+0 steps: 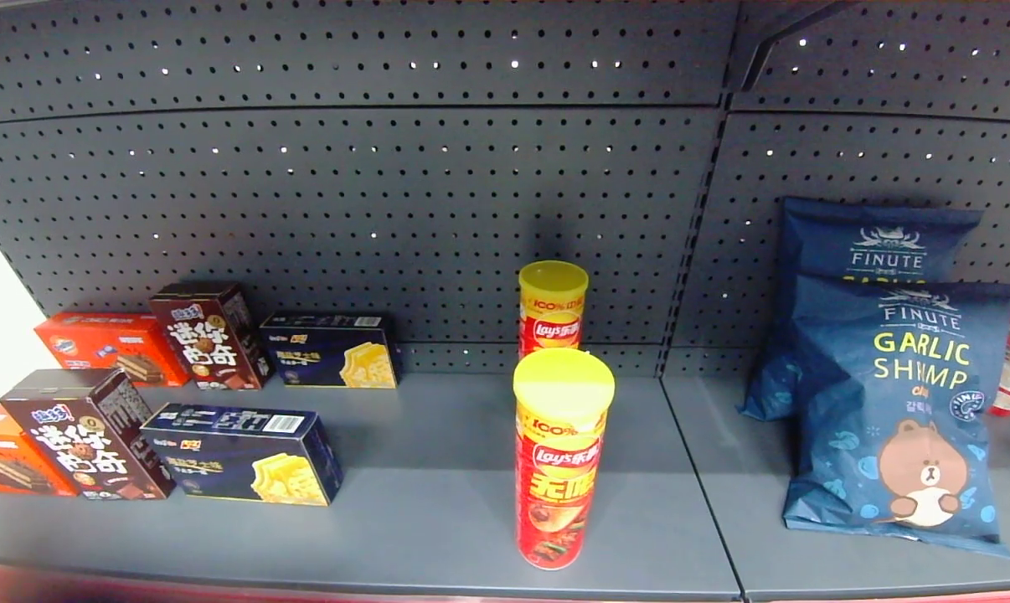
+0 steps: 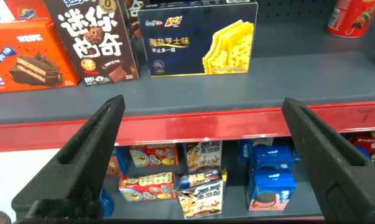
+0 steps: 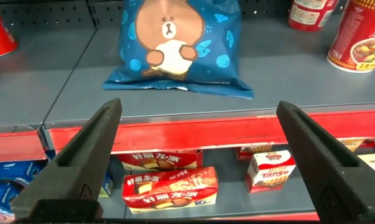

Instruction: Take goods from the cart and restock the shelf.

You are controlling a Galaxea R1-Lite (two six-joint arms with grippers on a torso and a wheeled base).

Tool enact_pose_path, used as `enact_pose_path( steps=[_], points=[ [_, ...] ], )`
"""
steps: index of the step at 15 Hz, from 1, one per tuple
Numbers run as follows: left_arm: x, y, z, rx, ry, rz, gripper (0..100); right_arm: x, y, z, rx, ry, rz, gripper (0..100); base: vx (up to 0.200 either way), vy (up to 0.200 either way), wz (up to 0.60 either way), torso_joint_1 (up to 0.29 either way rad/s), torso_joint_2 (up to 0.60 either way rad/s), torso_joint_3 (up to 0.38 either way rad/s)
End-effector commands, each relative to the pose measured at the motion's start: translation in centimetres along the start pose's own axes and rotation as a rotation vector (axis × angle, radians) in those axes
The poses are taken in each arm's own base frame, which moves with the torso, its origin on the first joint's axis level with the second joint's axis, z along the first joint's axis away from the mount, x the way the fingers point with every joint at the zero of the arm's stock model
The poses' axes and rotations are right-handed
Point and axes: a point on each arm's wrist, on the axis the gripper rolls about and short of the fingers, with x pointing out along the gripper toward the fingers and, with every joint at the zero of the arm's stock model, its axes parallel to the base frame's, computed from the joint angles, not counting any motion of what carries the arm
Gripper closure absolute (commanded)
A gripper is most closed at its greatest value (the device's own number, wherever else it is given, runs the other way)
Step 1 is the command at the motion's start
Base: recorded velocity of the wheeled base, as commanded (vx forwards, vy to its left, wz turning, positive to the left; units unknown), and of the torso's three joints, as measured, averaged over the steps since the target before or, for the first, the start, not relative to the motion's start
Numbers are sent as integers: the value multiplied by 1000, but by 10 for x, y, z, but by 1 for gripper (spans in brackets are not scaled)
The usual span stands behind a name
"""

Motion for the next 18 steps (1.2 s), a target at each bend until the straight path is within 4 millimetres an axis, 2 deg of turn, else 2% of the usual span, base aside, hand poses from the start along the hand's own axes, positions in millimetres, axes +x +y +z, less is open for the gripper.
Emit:
enact_pose_path(
  steps=[1, 18],
  points=[
    [0, 0, 0, 1, 0, 0, 0, 0, 0, 0, 2, 1, 1, 0, 0, 0, 0, 0, 0, 0],
    [0, 0, 0, -1, -1, 0, 0, 0, 0, 0, 2, 2, 16, 0, 0, 0, 0, 0, 0, 0]
  ],
)
